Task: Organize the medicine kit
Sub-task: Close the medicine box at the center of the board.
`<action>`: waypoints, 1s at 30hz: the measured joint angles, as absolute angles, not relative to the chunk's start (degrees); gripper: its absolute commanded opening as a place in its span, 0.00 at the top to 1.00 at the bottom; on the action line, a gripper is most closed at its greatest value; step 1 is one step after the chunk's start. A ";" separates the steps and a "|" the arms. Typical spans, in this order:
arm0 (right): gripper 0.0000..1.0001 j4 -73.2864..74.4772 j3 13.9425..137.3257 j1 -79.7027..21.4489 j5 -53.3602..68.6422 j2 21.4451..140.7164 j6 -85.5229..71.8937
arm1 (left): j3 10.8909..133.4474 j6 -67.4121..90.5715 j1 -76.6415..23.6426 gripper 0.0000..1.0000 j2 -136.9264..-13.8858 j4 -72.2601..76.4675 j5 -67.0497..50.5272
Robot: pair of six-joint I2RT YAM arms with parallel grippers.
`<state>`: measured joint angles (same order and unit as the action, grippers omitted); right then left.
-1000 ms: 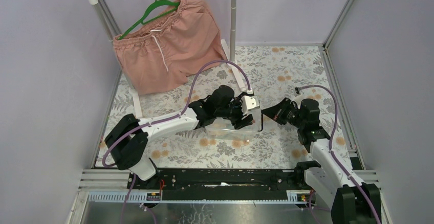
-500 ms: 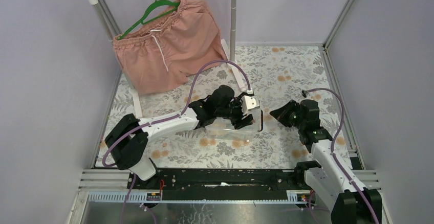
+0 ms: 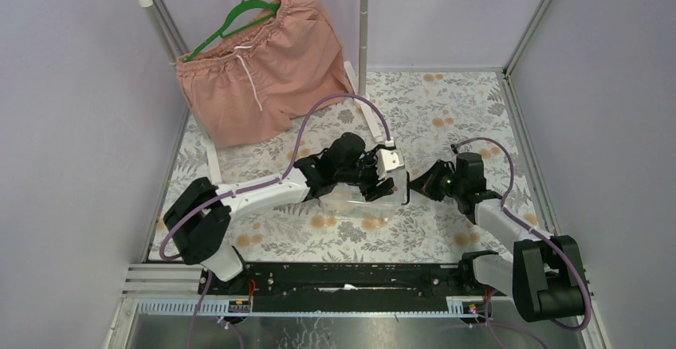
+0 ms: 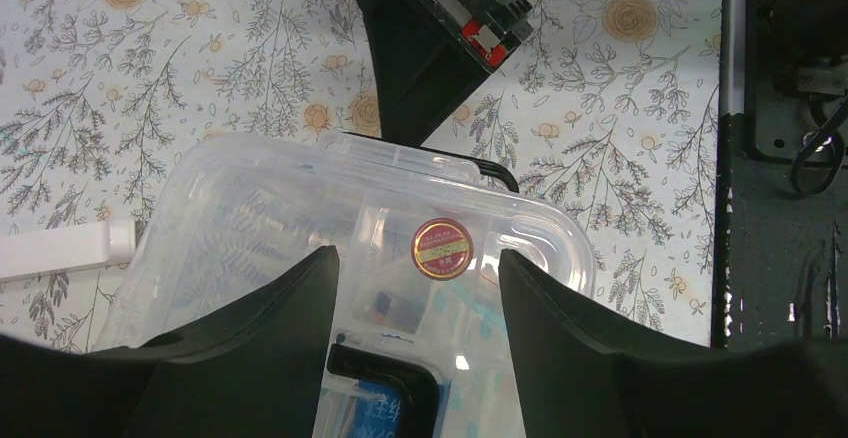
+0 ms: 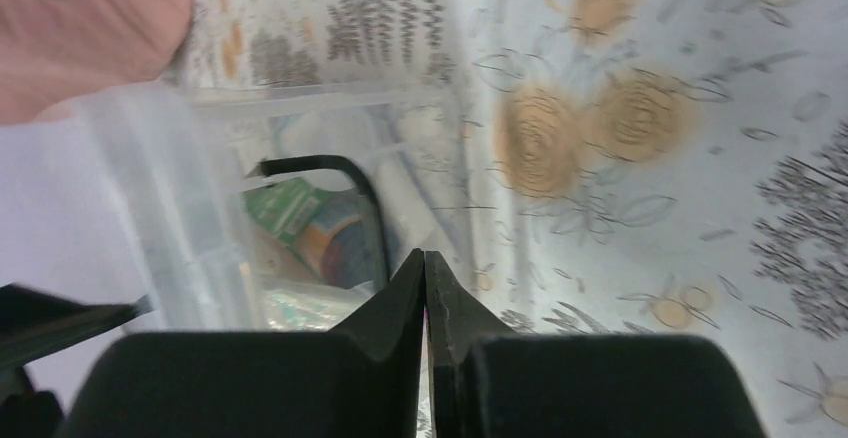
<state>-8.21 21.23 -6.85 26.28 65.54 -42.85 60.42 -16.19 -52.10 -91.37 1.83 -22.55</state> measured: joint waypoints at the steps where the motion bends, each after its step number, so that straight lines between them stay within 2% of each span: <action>1: 0.92 -9.65 21.12 -6.85 27.49 65.47 -42.89 | 60.42 -16.19 -52.10 0.34 -91.37 1.80 -22.55; 13: 0.93 -16.40 19.70 -6.74 33.80 61.04 -44.27 | 60.77 -16.21 -52.10 0.34 -91.64 1.52 -22.55; 30: 0.94 -8.97 23.49 -6.74 34.24 57.91 -41.36 | 61.08 -16.25 -52.10 0.36 -91.98 1.52 -22.79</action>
<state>-8.97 23.49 -6.74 34.24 57.91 -41.36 61.08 -16.25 -52.10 -91.98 1.52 -22.79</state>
